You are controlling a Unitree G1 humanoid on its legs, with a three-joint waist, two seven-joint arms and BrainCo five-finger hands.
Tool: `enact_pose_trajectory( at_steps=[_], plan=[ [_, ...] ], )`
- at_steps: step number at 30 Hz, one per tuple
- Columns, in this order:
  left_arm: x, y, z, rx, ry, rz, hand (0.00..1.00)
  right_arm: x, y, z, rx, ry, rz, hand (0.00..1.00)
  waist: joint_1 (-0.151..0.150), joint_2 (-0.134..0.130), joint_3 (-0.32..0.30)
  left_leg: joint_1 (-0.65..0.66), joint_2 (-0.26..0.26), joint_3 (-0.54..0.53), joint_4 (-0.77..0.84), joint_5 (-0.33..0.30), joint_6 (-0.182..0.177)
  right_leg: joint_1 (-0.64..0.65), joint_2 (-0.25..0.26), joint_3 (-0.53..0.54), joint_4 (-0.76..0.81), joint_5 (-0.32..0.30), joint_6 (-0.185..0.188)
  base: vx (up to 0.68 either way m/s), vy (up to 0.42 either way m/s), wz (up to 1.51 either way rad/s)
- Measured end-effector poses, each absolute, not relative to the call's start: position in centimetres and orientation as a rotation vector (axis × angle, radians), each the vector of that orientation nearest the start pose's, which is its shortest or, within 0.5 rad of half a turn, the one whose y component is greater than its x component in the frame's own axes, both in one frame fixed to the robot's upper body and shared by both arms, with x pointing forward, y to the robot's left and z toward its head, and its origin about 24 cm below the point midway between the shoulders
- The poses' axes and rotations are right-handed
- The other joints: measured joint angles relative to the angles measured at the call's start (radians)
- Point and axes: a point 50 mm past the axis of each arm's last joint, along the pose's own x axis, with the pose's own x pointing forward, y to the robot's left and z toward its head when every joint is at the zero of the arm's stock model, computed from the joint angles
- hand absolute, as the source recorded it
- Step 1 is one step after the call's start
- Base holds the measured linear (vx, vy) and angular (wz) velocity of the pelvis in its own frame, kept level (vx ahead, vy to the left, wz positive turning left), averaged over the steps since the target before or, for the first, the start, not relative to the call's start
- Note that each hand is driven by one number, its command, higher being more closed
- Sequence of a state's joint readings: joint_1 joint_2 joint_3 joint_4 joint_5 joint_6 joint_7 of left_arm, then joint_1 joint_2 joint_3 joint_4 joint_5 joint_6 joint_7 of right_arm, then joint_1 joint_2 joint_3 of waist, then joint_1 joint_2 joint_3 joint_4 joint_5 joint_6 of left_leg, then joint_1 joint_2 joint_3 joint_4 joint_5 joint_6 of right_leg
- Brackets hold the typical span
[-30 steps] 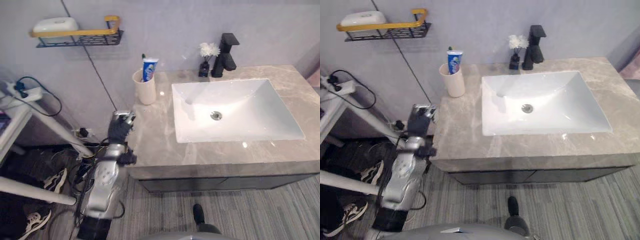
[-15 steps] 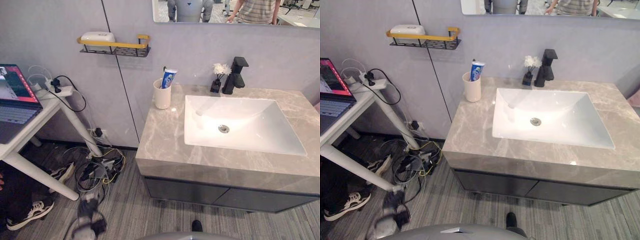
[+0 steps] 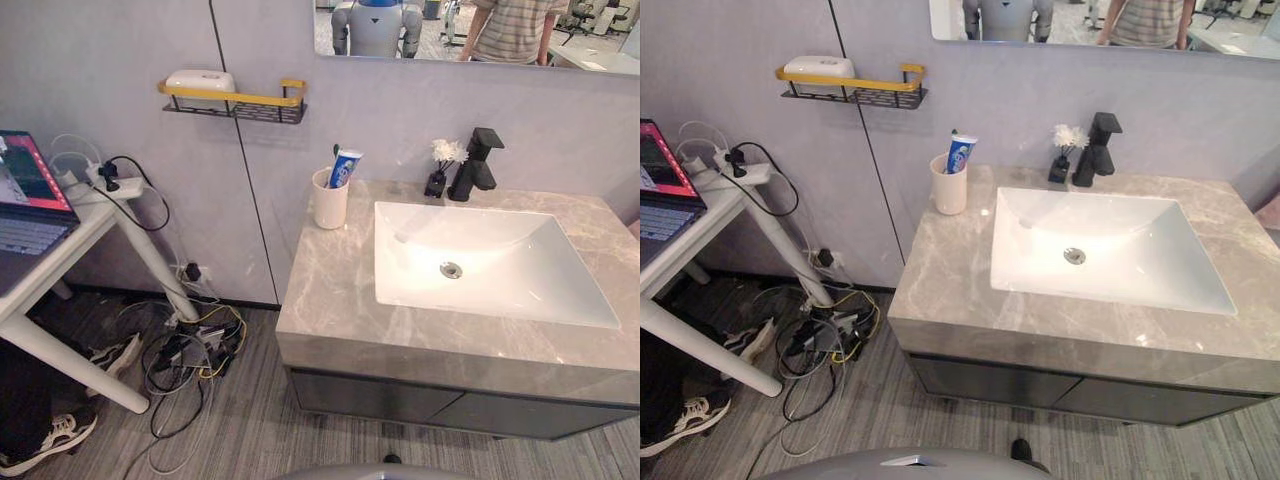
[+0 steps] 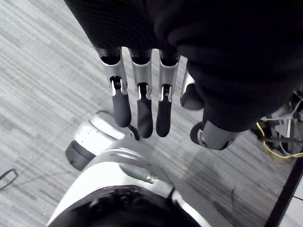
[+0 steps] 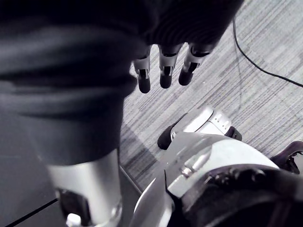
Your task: Organize washtable
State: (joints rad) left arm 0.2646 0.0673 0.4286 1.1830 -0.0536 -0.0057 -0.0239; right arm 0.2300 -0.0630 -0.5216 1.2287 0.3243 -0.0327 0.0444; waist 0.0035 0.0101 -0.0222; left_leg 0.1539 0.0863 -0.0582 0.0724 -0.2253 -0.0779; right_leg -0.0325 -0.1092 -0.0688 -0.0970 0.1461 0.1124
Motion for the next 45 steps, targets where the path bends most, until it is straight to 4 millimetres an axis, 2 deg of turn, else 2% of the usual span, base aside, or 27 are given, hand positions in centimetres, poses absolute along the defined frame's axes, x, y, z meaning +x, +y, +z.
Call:
enact_pose_trajectory(
  at_steps=[4, 10, 13, 14, 16, 19, 20, 21, 22, 23, 25, 26, 27, 28, 29, 30, 31, 32, 33, 34, 36, 37, 38, 40, 42, 44, 45],
  plan=[
    [-0.1, 21.7, -17.3, -0.196, 1.335, 0.449, 0.00, -1.4, -21.8, -17.4, 0.527, 1.242, -0.772, 0.00, 0.001, -0.006, 0.002, 0.000, -0.001, 0.001, 0.001, 0.000, 0.000, 0.000, -0.002, 0.000, -0.003, 0.000, 0.001, 0.00, 0.000, 0.00],
    [1.7, 21.5, -17.3, -0.117, 1.313, 0.350, 0.00, -0.9, -21.8, -17.4, 0.515, 1.239, -0.751, 0.00, 0.001, -0.012, 0.019, -0.017, -0.001, 0.000, 0.042, -0.015, 0.001, 0.002, -0.001, -0.001, 0.004, -0.001, 0.000, -0.01, -0.001, 0.00],
    [2.8, 21.8, -17.1, -0.016, 1.293, 0.276, 0.00, -0.1, -21.8, -17.4, 0.508, 1.225, -0.739, 0.00, 0.000, -0.009, 0.044, -0.112, -0.003, -0.003, 0.188, -0.081, 0.008, -0.022, 0.000, 0.005, 0.005, 0.010, 0.013, -0.09, 0.046, -0.03],
    [3.0, 21.8, -17.1, -0.001, 1.290, 0.262, 0.00, 0.1, -21.9, -17.4, 0.509, 1.219, -0.738, 0.00, 0.000, -0.017, 0.043, -0.136, -0.007, 0.001, 0.216, -0.092, 0.013, -0.039, -0.001, 0.011, 0.005, 0.012, 0.014, -0.13, 0.105, -0.23],
    [4.0, 21.9, -17.0, 0.018, 1.266, 0.247, 0.00, 2.4, -21.8, -17.3, 0.541, 1.155, -0.736, 0.00, 0.004, -0.026, 0.078, -0.241, -0.012, 0.041, 0.336, -0.136, 0.026, -0.135, 0.000, 0.061, 0.058, 0.016, 0.018, -0.14, 0.145, -0.51],
    [4.5, 22.1, -16.9, 0.031, 1.252, 0.246, 0.00, 4.0, -22.0, -17.0, 0.537, 1.091, -0.727, 0.00, 0.009, -0.046, 0.103, -0.307, -0.011, 0.133, 0.439, -0.178, 0.056, -0.212, 0.001, 0.115, 0.073, 0.011, 0.013, -0.11, 0.186, -0.93],
    [4.3, 21.8, -17.0, 0.023, 1.255, 0.246, 0.00, 4.6, -22.1, -16.8, 0.535, 1.067, -0.724, 0.00, 0.019, -0.016, 0.106, -0.309, 0.018, 0.194, 0.428, -0.175, 0.067, -0.240, 0.008, 0.086, 0.110, -0.036, -0.006, -0.08, 0.238, -1.59],
    [4.4, 21.7, -16.9, 0.026, 1.245, 0.240, 0.00, 5.2, -22.2, -16.8, 0.555, 1.049, -0.729, 0.00, 0.035, -0.017, 0.107, -0.307, 0.038, 0.260, 0.415, -0.168, 0.076, -0.340, 0.014, 0.004, 0.392, -0.104, -0.055, -0.05, 0.182, -1.49],
    [4.5, 21.9, -16.9, 0.030, 1.237, 0.242, 0.00, 5.2, -22.1, -16.8, 0.561, 1.047, -0.731, 0.00, 0.034, -0.025, 0.110, -0.299, 0.039, 0.281, 0.406, -0.164, 0.083, -0.366, 0.003, -0.035, 0.551, -0.161, -0.081, 0.14, 0.062, -1.34],
    [4.2, 22.3, -16.8, 0.034, 1.242, 0.249, 0.00, 4.3, -21.5, -17.0, 0.585, 1.073, -0.752, 0.00, 0.034, -0.047, 0.113, -0.248, 0.022, 0.319, 0.382, -0.154, 0.091, -0.338, -0.036, -0.093, 0.815, -0.286, -0.086, 0.24, -0.087, -0.79],
    [3.9, 22.6, -16.8, 0.035, 1.249, 0.259, 0.00, 2.9, -20.9, -17.3, 0.594, 1.109, -0.761, 0.00, 0.033, -0.063, 0.105, -0.232, -0.005, 0.357, 0.397, -0.155, 0.097, -0.271, -0.093, -0.145, 0.939, -0.352, -0.102, 0.27, -0.149, -0.76],
    [3.8, 23.0, -16.8, 0.010, 1.248, 0.300, 0.00, 2.5, -20.8, -17.3, 0.594, 1.126, -0.762, 0.00, 0.037, -0.083, 0.109, -0.246, -0.028, 0.368, 0.434, -0.139, 0.126, -0.256, -0.103, -0.185, 0.862, -0.356, -0.098, 0.13, -0.053, -0.76],
    [3.9, 22.9, -16.8, -0.015, 1.248, 0.316, 0.00, 2.6, -21.0, -17.3, 0.586, 1.129, -0.757, 0.00, 0.045, -0.070, 0.108, -0.282, -0.028, 0.363, 0.470, -0.110, 0.163, -0.220, -0.100, -0.186, 0.777, -0.354, -0.101, 0.01, -0.016, -0.99],
    [3.5, 22.0, -17.1, -0.059, 1.259, 0.326, 0.00, 2.9, -21.6, -17.2, 0.574, 1.123, -0.760, 0.00, 0.067, -0.042, 0.077, -0.319, -0.030, 0.334, 0.366, -0.078, 0.173, -0.160, -0.053, -0.161, 0.595, -0.362, -0.083, 0.08, -0.034, -0.91],
    [3.2, 21.6, -17.2, -0.079, 1.264, 0.329, 0.00, 3.4, -22.3, -17.1, 0.561, 1.104, -0.760, 0.00, 0.079, -0.018, 0.081, -0.317, -0.017, 0.320, 0.287, -0.026, 0.120, -0.164, -0.062, -0.176, 0.680, -0.382, -0.080, 0.28, -0.117, -1.15],
    [3.0, 22.3, -17.0, -0.081, 1.263, 0.354, 0.00, 4.1, -21.9, -17.1, 0.529, 1.117, -0.698, 0.00, 0.087, -0.057, 0.073, -0.309, -0.067, 0.366, 0.259, -0.001, 0.129, -0.063, -0.108, -0.193, 0.609, -0.432, -0.028, 0.29, -0.097, -0.90],
    [3.2, 22.3, -17.0, -0.084, 1.259, 0.356, 0.00, 4.8, -21.6, -17.1, 0.515, 1.114, -0.662, 0.00, 0.092, -0.064, 0.075, -0.318, -0.069, 0.386, 0.259, -0.002, 0.130, -0.034, -0.102, -0.194, 0.531, -0.441, -0.020, 0.24, -0.068, -0.80],
    [3.3, 22.3, -17.0, -0.082, 1.257, 0.351, 0.00, 5.8, -21.4, -17.0, 0.508, 1.100, -0.628, 0.00, 0.096, -0.061, 0.077, -0.330, -0.068, 0.398, 0.262, -0.001, 0.130, -0.018, -0.090, -0.198, 0.465, -0.441, -0.016, -0.03, -0.006, -0.56],
    [3.4, 22.0, -17.1, -0.077, 1.260, 0.333, 0.00, 7.1, -21.2, -16.8, 0.498, 1.076, -0.588, 0.00, 0.091, -0.038, 0.075, -0.341, -0.055, 0.406, 0.267, 0.010, 0.131, 0.012, -0.067, -0.203, 0.358, -0.405, 0.003, -0.06, 0.018, -0.36],
    [3.4, 21.6, -17.1, -0.081, 1.262, 0.320, 0.00, 7.0, -21.6, -16.7, 0.487, 1.069, -0.593, 0.00, 0.087, -0.030, 0.072, -0.334, -0.046, 0.404, 0.253, 0.031, 0.128, 0.048, -0.043, -0.206, 0.281, -0.357, -0.003, -0.04, 0.039, -0.21],
    [3.6, 21.2, -17.2, -0.083, 1.258, 0.308, 0.00, 6.9, -21.7, -16.7, 0.480, 1.068, -0.600, 0.00, 0.090, -0.006, 0.074, -0.314, -0.034, 0.401, 0.248, 0.038, 0.123, 0.087, -0.022, -0.208, 0.220, -0.323, -0.011, -0.04, 0.028, -0.04],
    [3.7, 21.1, -17.2, -0.076, 1.258, 0.296, 0.00, 6.9, -21.7, -16.7, 0.479, 1.062, -0.602, 0.00, 0.087, -0.010, 0.078, -0.316, -0.022, 0.398, 0.249, 0.042, 0.120, 0.096, -0.008, -0.207, 0.200, -0.310, -0.017, -0.06, 0.015, -0.05],
    [4.0, 21.1, -17.2, -0.064, 1.254, 0.281, 0.00, 6.8, -21.8, -16.7, 0.483, 1.059, -0.609, 0.00, 0.086, 0.002, 0.079, -0.316, -0.008, 0.399, 0.259, 0.047, 0.117, 0.100, 0.000, -0.204, 0.192, -0.299, -0.027, -0.05, 0.006, -0.09],
    [4.1, 21.0, -17.2, -0.046, 1.257, 0.262, 0.00, 6.4, -21.9, -16.8, 0.491, 1.062, -0.628, 0.00, 0.082, 0.008, 0.096, -0.313, 0.019, 0.403, 0.298, 0.046, 0.113, 0.104, 0.018, -0.182, 0.196, -0.297, -0.040, -0.05, -0.022, -0.30],
    [4.3, 21.3, -17.1, -0.043, 1.246, 0.267, 0.00, 5.9, -22.3, -16.8, 0.510, 1.060, -0.666, 0.00, 0.084, 0.010, 0.130, -0.323, 0.027, 0.322, 0.380, 0.052, 0.103, 0.100, 0.029, -0.124, 0.234, -0.305, -0.050, -0.16, -0.136, -0.77],
    [3.6, 20.9, -17.2, -0.062, 1.259, 0.276, 0.00, 4.6, -23.0, -16.8, 0.505, 1.073, -0.705, 0.00, 0.087, 0.011, 0.139, -0.357, -0.012, 0.097, 0.453, 0.052, 0.079, 0.045, 0.035, 0.008, 0.301, -0.316, -0.057, -0.16, -0.038, -1.47],
    [3.4, 20.8, -17.2, -0.068, 1.265, 0.277, 0.00, 4.1, -23.3, -16.8, 0.499, 1.078, -0.719, 0.00, 0.085, 0.017, 0.139, -0.353, -0.028, 0.036, 0.440, 0.038, 0.057, 0.030, 0.039, 0.042, 0.309, -0.316, -0.057, -0.09, 0.131, -1.57]
  ],
)
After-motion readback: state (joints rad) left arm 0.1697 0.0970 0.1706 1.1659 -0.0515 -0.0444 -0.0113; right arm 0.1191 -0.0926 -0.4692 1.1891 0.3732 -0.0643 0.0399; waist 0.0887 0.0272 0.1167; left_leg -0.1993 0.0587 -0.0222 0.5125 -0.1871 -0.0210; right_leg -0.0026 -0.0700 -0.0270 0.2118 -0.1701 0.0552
